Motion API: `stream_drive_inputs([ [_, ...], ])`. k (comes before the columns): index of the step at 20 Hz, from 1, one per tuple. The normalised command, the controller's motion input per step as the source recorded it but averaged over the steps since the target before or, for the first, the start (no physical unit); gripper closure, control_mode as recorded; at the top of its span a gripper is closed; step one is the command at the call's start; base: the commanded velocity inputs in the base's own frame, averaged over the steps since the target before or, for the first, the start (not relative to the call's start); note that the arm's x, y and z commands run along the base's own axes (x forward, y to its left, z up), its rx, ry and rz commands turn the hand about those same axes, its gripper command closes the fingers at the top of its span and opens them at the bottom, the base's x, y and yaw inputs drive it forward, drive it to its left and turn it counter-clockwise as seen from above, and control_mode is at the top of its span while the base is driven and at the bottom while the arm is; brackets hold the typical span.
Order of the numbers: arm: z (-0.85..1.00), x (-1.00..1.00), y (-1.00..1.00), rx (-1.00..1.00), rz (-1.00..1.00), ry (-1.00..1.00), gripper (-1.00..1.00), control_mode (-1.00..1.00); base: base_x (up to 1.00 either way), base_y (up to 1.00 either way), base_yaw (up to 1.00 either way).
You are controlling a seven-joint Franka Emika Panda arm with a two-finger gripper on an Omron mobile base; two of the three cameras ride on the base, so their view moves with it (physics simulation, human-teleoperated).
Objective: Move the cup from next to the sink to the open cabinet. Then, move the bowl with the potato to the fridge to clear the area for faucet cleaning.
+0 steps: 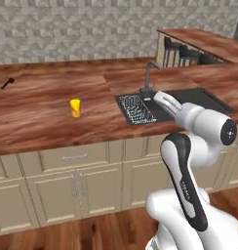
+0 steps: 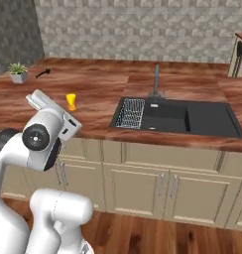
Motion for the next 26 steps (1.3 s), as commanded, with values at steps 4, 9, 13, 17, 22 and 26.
stream_drive_inputs([
  [4, 0.0, 0.0, 0.0, 0.0, 0.0, 0.0, -1.0, 1.0, 0.66, 1.0, -0.46],
  [9, 0.0, 0.0, 0.0, 0.0, 0.0, 0.0, -1.0, 1.0, 1.0, 0.56, -0.32],
  [13, 0.0, 0.0, 0.0, 0.0, 0.0, 0.0, -1.0, 1.0, 1.0, 0.45, -0.3],
  [17, 0.0, 0.0, 0.0, 0.0, 0.0, 0.0, -1.0, 1.0, 0.86, 0.58, -0.18],
  [22, 0.0, 0.65, 0.27, -0.01, -0.01, 0.53, -1.0, -1.0, 0.17, 0.09, -0.02],
  [26, 0.0, 0.89, 0.39, 0.0, 0.0, 0.99, -1.0, -1.0, 0.0, 0.0, 0.0],
])
